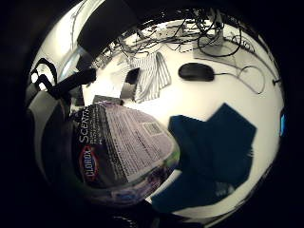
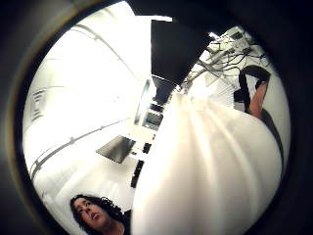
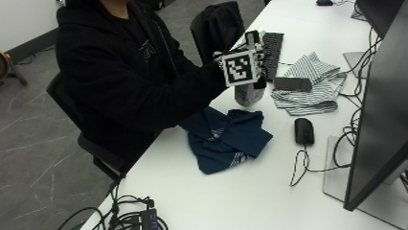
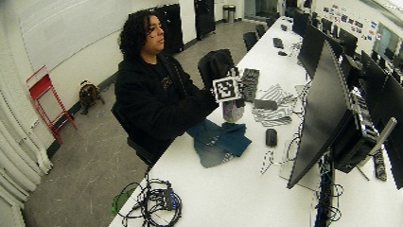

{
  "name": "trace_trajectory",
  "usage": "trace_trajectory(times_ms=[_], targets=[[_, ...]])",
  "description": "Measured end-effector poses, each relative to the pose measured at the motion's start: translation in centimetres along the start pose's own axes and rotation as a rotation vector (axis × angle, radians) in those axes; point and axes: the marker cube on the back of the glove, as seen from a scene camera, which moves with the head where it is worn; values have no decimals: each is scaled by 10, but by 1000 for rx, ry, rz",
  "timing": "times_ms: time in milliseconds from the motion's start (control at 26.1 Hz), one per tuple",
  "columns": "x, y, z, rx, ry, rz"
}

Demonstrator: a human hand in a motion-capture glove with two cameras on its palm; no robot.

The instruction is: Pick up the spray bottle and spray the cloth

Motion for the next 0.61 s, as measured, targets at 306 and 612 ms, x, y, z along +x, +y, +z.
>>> trace_trajectory(times_ms=[306, 612], targets=[[25, -7, 47, 40, -101, 61], [34, -9, 55, 37, -34, 50]])
